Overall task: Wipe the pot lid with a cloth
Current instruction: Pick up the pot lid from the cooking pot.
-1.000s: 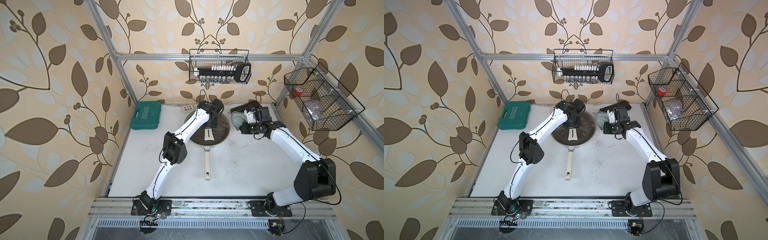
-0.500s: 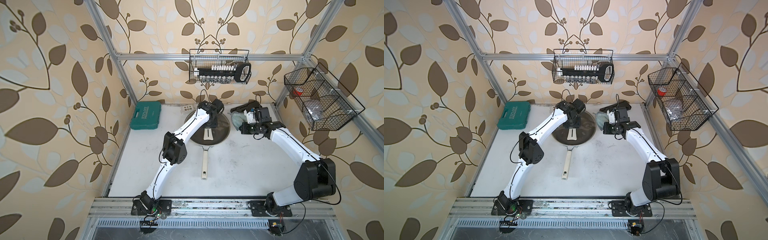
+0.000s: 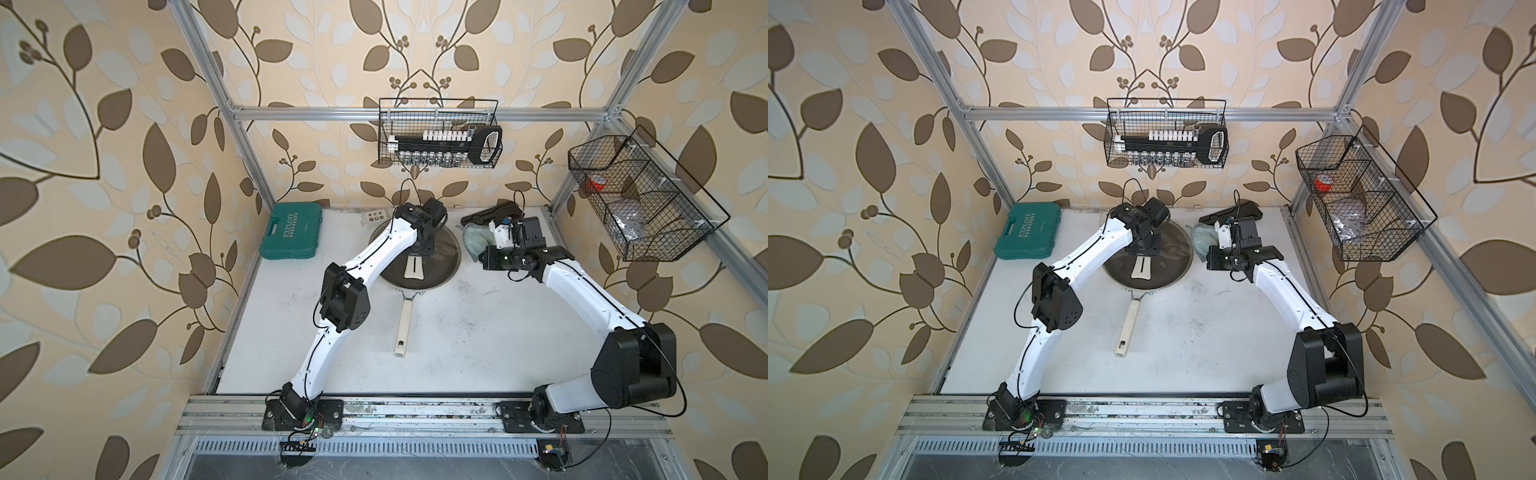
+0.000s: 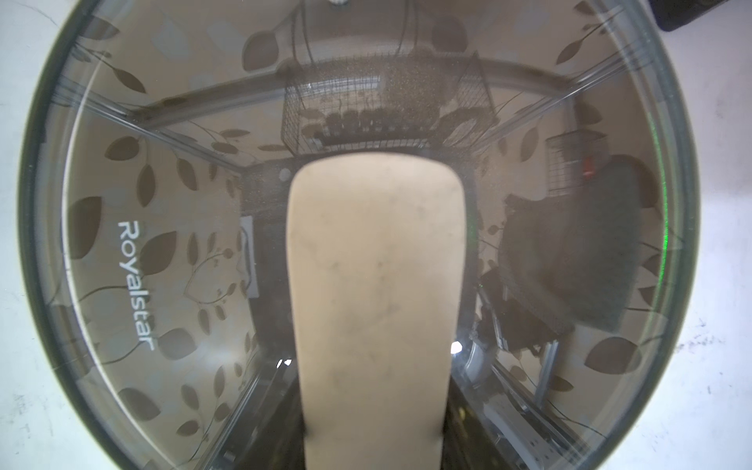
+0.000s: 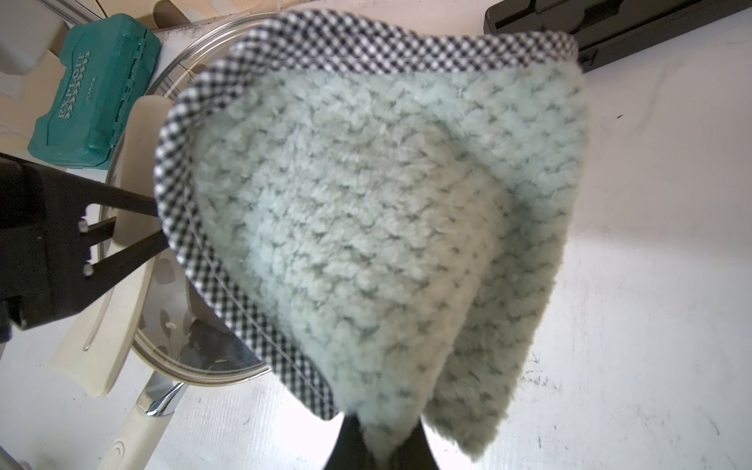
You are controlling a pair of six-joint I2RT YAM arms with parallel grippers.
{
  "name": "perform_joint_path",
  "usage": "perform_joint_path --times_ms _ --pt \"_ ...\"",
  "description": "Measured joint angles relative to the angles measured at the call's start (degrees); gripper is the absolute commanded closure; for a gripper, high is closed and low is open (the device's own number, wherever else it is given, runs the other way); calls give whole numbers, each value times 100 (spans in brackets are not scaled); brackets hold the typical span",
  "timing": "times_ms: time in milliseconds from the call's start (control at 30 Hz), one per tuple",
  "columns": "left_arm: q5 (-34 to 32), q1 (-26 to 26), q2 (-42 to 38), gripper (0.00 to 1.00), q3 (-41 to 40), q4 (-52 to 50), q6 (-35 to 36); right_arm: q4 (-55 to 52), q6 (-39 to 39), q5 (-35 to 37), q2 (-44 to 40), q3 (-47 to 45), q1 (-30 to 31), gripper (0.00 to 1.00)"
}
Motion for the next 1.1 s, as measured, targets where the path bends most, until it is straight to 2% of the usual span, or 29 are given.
perform_joint_path --times_ms 267,600,700,933,1100 --pt "-151 0 -306 100 -367 -37 127 35 20 -35 -131 -68 2 100" --pt "-90 68 -1145 100 -774 103 358 74 37 -76 -273 -144 2 100" --pt "229 212 -1528 100 -1102 363 413 92 37 -79 -339 -144 2 100" --pt "1572 1001 -2756 100 -2870 1325 393 98 13 -258 -511 -144 0 100" --pt "2151 1556 -3106 100 -3469 1609 385 101 -50 -551 -756 -144 0 100"
